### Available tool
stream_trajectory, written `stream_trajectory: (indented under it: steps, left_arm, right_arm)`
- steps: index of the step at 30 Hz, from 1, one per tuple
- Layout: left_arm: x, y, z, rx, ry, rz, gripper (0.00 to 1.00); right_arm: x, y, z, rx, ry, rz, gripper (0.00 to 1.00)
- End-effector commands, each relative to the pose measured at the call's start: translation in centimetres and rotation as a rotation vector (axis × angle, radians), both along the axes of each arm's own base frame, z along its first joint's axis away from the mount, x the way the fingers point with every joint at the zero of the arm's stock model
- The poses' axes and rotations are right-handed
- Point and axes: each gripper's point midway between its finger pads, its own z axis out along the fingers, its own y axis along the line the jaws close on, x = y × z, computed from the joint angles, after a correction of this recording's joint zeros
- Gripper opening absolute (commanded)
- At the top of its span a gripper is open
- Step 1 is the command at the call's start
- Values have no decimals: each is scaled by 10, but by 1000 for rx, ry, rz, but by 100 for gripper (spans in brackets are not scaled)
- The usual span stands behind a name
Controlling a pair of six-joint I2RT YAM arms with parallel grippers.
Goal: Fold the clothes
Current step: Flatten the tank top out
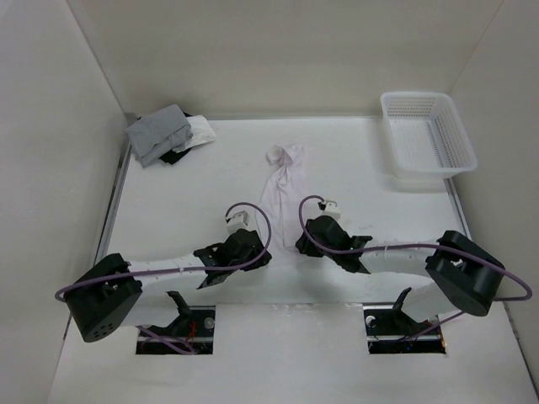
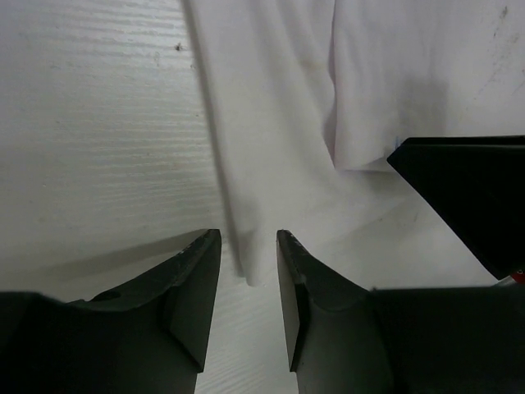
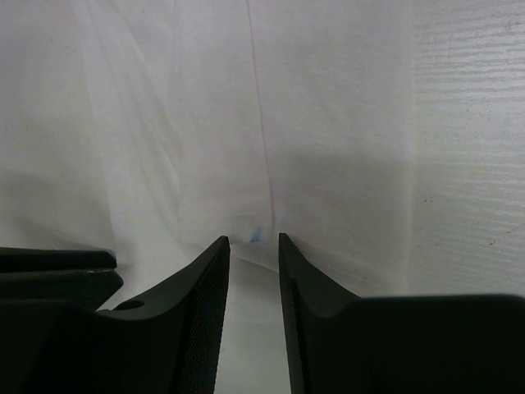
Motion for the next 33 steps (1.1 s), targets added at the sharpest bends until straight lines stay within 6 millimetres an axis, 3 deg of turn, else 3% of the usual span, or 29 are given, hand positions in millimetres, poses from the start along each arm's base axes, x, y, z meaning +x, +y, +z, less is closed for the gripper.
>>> stream_trajectory:
  steps: [1, 7, 11, 18, 24, 33]
  left_arm:
    - [-25, 10, -26, 86, 113, -27, 29]
    - [-36, 13, -32, 100, 150, -39, 25]
    - [-38, 13, -35, 108, 161, -44, 22]
    - [-45, 19, -38, 122, 183, -49, 25]
    - [-49, 35, -38, 153, 188, -24, 28]
    - [-47, 24, -46, 148, 195, -40, 26]
  right_arm:
    - [23, 10, 23, 66, -77, -53, 34]
    - [24, 10, 19, 57, -70, -54, 36]
    - [24, 10, 15, 51, -63, -56, 31]
    - [23, 11, 10, 47, -50, -58, 26]
    - [26, 9, 24, 79, -92, -72, 20]
    - [27, 10, 28, 96, -105, -67, 11]
